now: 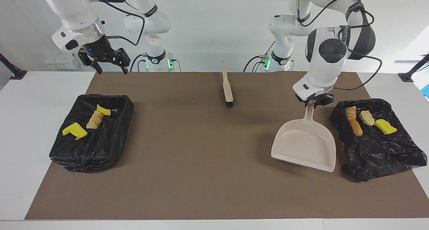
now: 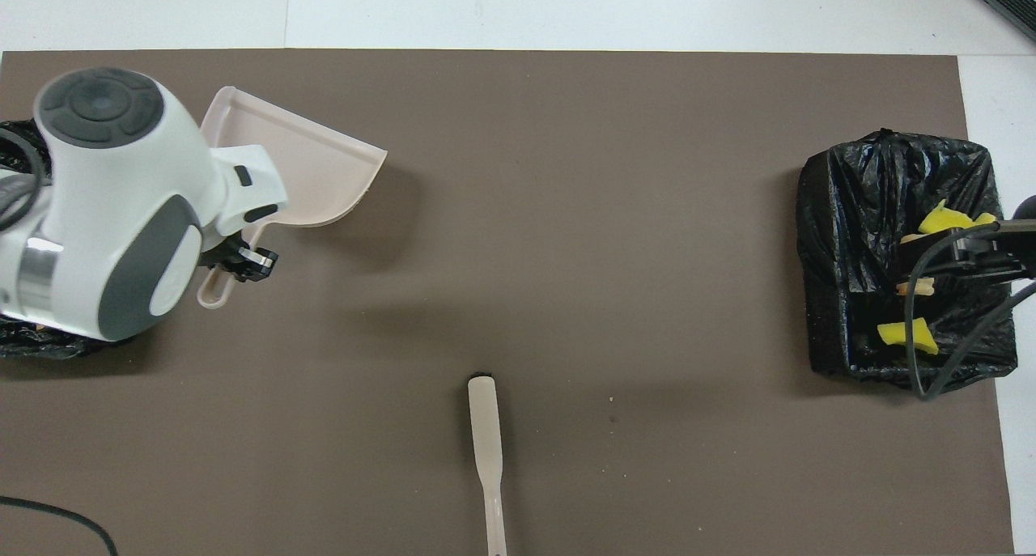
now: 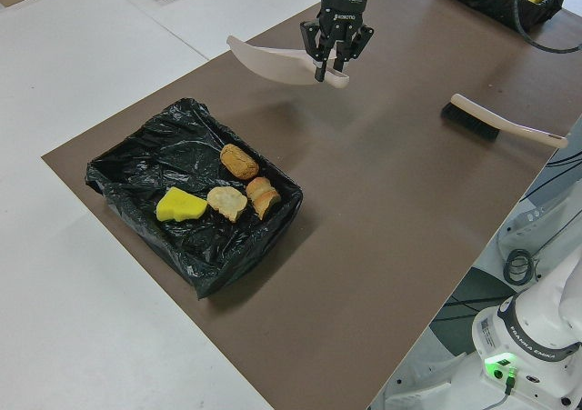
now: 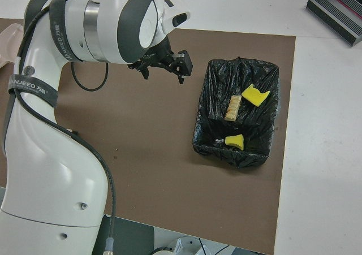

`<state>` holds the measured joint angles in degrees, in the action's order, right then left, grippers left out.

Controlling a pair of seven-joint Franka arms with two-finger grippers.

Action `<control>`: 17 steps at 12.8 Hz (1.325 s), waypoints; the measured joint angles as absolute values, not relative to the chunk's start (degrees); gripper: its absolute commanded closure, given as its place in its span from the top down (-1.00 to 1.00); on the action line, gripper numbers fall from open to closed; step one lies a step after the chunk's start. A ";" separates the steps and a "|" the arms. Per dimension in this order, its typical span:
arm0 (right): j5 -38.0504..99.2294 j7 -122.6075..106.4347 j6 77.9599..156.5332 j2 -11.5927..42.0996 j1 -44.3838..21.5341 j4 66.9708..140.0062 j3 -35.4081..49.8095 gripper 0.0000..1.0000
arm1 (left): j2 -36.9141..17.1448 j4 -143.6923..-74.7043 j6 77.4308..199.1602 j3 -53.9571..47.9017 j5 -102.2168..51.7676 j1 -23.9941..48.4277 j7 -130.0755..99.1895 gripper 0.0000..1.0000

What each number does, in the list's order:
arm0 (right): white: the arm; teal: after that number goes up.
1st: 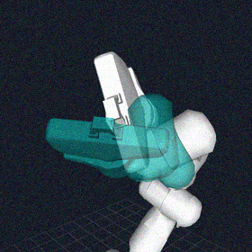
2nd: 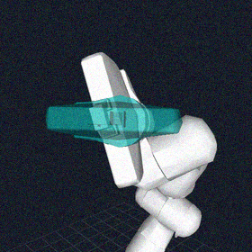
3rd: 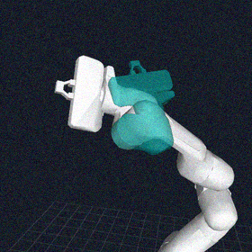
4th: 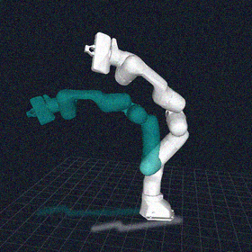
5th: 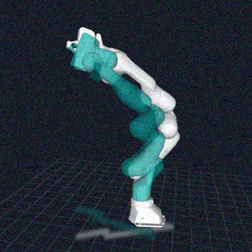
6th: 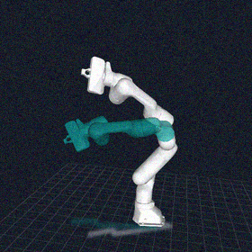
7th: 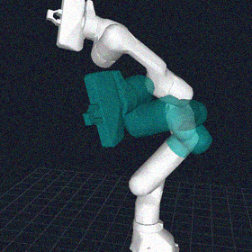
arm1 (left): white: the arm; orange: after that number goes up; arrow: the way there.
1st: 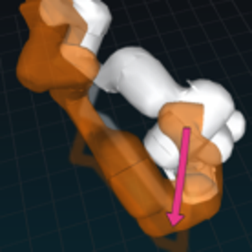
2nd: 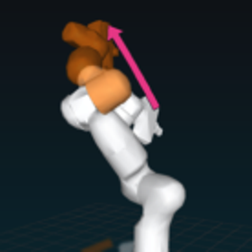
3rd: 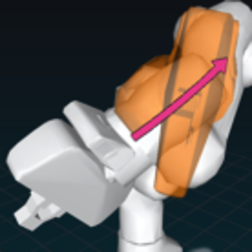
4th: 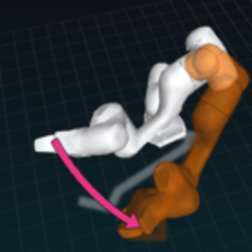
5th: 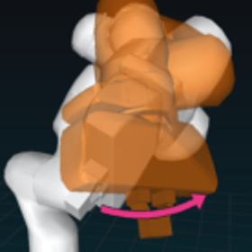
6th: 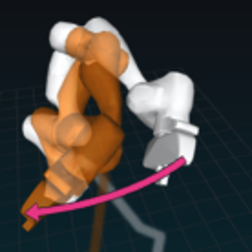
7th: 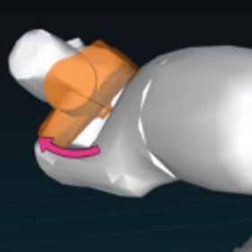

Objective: Sweep and dump trash in bin
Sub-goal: 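Carry the empty dustpan back to the table center with the left gripper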

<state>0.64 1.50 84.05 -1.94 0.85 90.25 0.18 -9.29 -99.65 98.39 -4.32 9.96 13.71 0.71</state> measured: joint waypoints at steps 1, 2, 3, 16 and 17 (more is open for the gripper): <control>0.64 1.50 84.05 -1.94 0.85 90.25 0.18 1.00 | -10.09 -99.88 100.61 -4.35 8.46 15.23 -1.25 -1.00; 0.64 1.50 84.05 -1.94 0.85 90.26 0.18 1.00 | -10.55 -99.91 102.54 -4.34 7.15 16.41 -2.16 -1.00; 0.64 1.50 84.05 -1.94 0.85 90.26 0.18 1.00 | -10.71 -100.01 104.08 -4.34 6.03 17.48 -3.16 -1.00; 0.64 1.50 84.05 -1.94 0.85 90.26 0.18 1.00 | -16.93 -101.10 118.55 -4.36 -4.66 29.81 -24.98 -1.00; 0.64 1.50 84.05 -1.94 0.85 90.26 0.18 1.00 | -17.04 -101.13 118.54 -4.37 -4.66 30.58 -25.19 -1.00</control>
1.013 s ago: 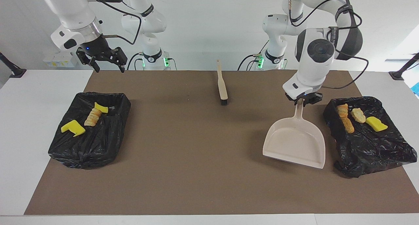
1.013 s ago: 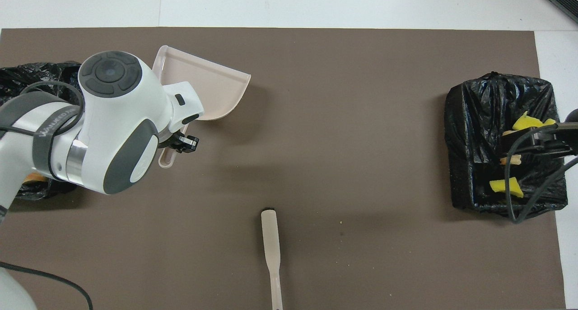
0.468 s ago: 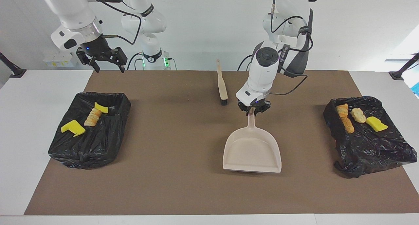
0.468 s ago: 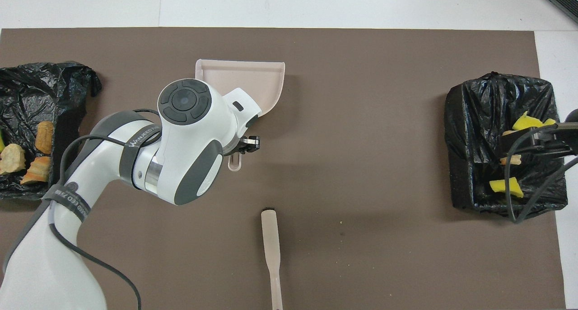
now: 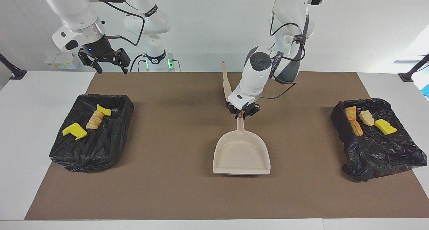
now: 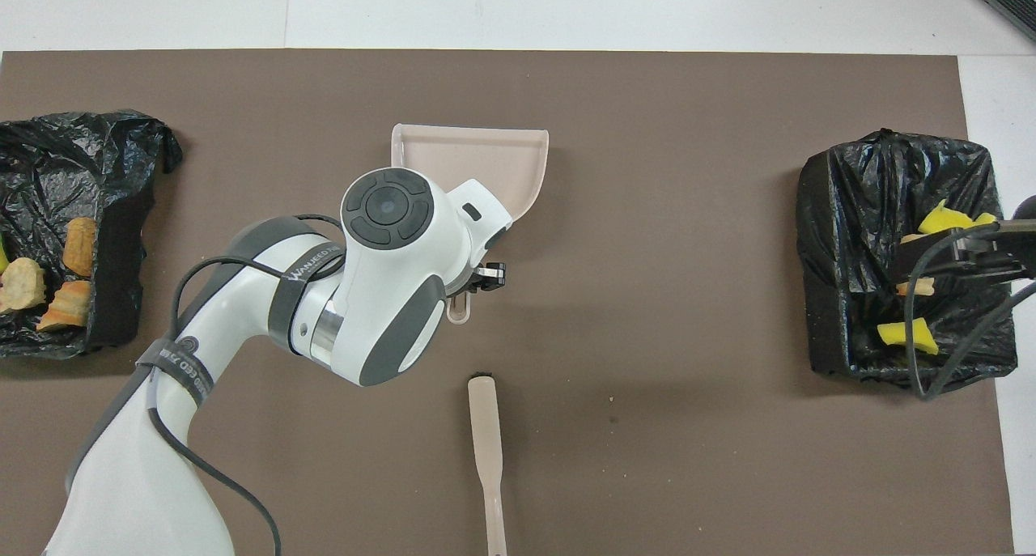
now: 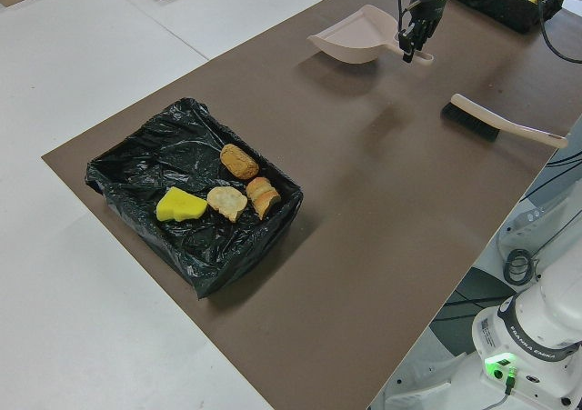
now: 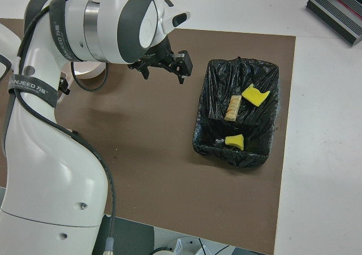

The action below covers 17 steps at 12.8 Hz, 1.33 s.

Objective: Sweep and dump trash in bin
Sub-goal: 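Carry the empty dustpan back to the table center with the left gripper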

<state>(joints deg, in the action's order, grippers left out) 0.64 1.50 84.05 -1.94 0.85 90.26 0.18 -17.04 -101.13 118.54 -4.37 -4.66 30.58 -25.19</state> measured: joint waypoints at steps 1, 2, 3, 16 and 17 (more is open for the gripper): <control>0.64 1.50 84.05 -1.94 0.85 90.26 0.18 1.00 | -17.23 -101.15 118.54 -4.35 -4.66 30.96 -25.29 -1.00; 0.64 1.50 84.05 -1.94 0.85 90.26 0.18 1.00 | -17.41 -101.16 118.54 -4.33 -4.72 31.08 -25.86 -1.00; 0.64 1.50 84.05 -1.94 0.85 90.26 0.18 1.00 | -17.55 -101.19 118.57 -4.26 -4.80 31.07 -27.09 -1.00; 0.64 1.50 84.05 -1.94 0.85 90.26 0.18 1.00 | -20.06 -101.46 119.81 -4.38 -4.99 32.14 -28.47 0.20; 0.64 1.50 84.05 -1.94 0.85 90.26 0.18 1.00 | -19.97 -101.42 119.94 -4.36 -4.99 32.14 -28.47 0.38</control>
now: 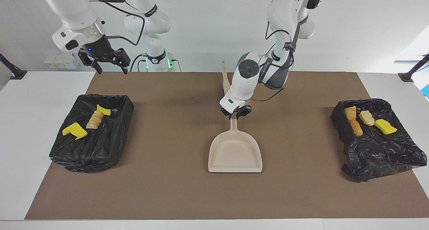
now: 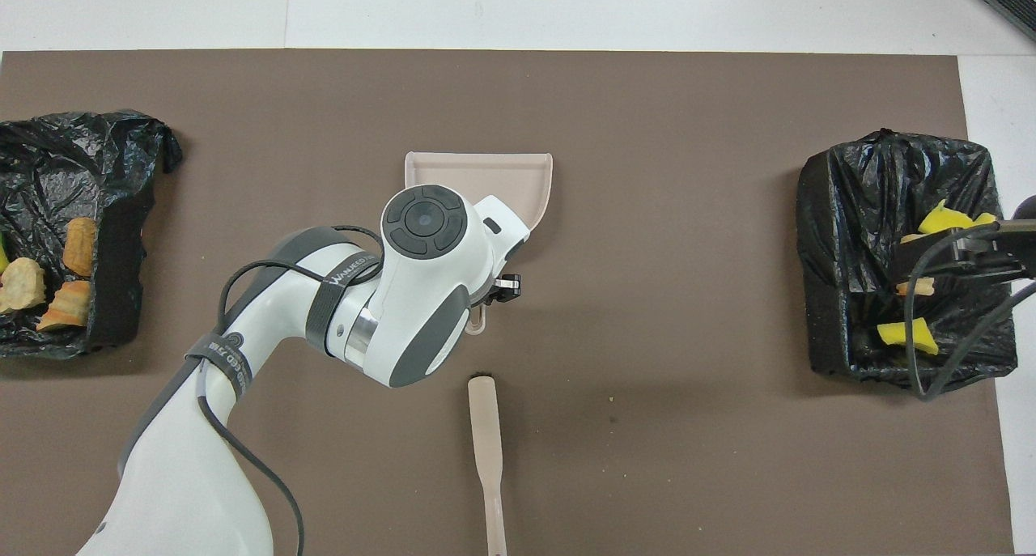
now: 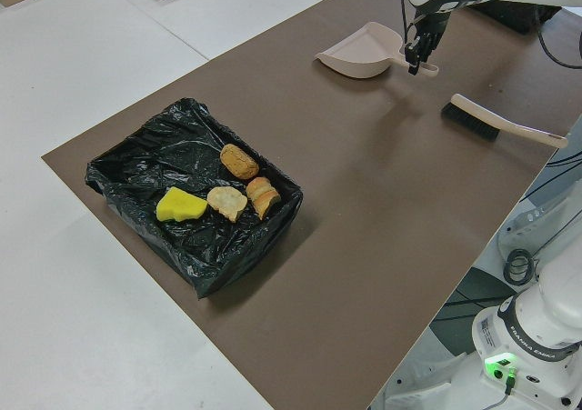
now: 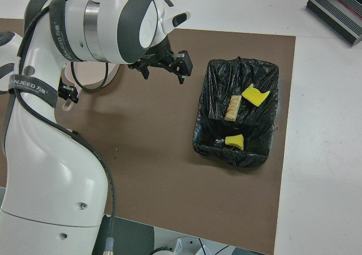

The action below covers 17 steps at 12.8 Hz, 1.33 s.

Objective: Sweep and dump trash in bin
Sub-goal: 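Carry the empty dustpan back to the table center with the left gripper, then release the dustpan and withdraw the left gripper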

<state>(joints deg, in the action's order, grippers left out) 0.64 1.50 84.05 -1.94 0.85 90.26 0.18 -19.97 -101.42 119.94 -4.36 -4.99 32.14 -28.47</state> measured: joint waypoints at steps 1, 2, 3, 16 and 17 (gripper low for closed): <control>0.64 1.50 84.05 -1.94 0.85 90.26 0.18 1.00 | -19.81 -101.41 119.98 -4.35 -4.99 32.14 -28.47 0.43; 0.64 1.50 84.05 -1.94 0.85 90.26 0.18 1.00 | -19.63 -101.39 119.99 -4.34 -4.99 32.14 -28.47 0.43; 0.64 1.50 84.05 -1.94 0.85 90.26 0.18 1.00 | -19.36 -101.32 119.98 -4.24 -4.99 32.14 -28.51 0.45; 0.64 1.50 84.05 -1.94 0.85 90.26 0.18 1.00 | -1.81 -104.22 106.40 -1.83 -4.73 15.17 -14.49 1.00; 0.64 1.50 84.05 -1.94 0.85 90.26 0.18 1.00 | -0.14 -104.23 104.59 -1.78 -3.60 13.67 -11.76 1.00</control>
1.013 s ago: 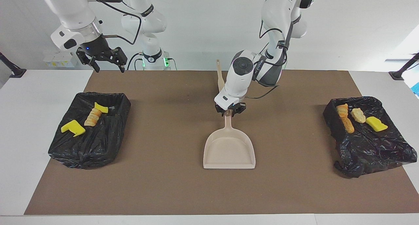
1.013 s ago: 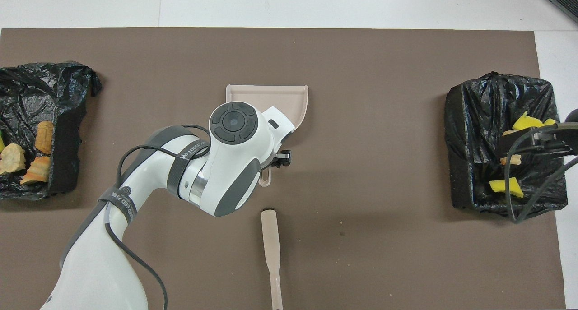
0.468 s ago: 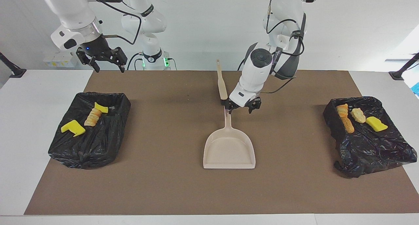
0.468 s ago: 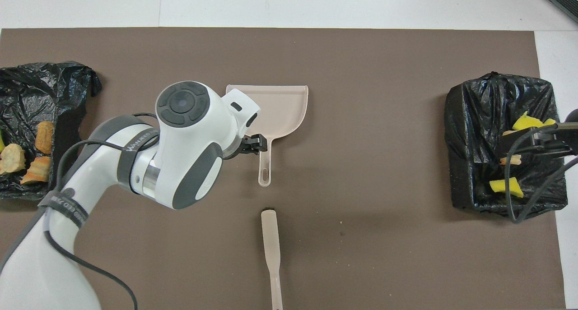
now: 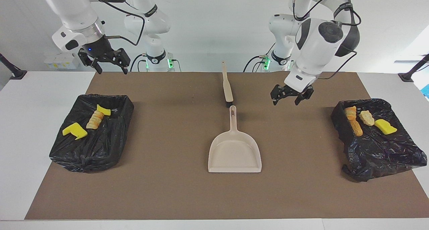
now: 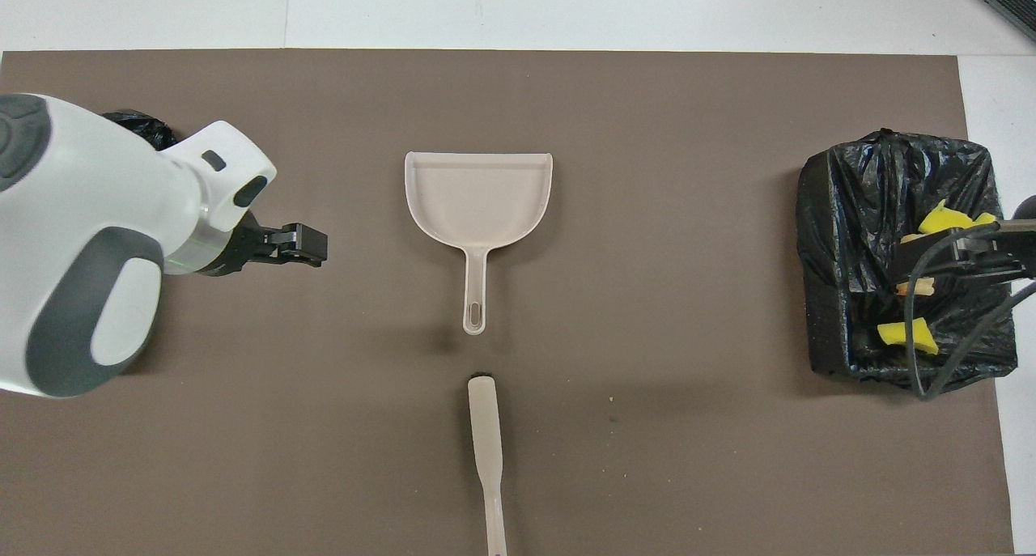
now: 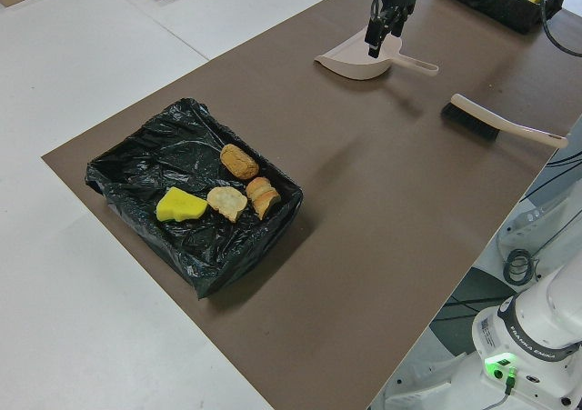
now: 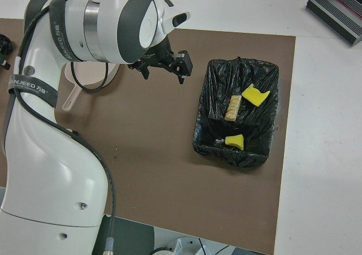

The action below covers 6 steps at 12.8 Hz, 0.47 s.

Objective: Sweep and dump trash in bin

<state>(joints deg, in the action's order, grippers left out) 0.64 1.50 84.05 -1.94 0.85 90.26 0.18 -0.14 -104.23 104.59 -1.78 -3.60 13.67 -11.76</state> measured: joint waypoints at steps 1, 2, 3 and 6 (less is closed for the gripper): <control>0.64 1.50 84.05 -1.94 0.85 90.26 0.18 1.00 | 1.13 -104.11 103.36 -1.75 -1.64 12.73 -9.48 1.00; 0.64 1.50 84.05 -1.94 0.85 90.26 0.18 1.00 | 1.90 -103.63 102.81 -1.73 -0.34 12.18 -8.32 1.00; 0.64 1.50 84.05 -1.94 0.85 90.26 0.18 1.00 | 2.31 -102.61 102.59 -1.76 0.25 11.54 -7.65 1.00; 0.64 1.50 84.05 -1.94 0.85 90.26 0.18 1.00 | 2.58 -95.85 97.53 -1.27 0.75 9.31 -2.77 1.00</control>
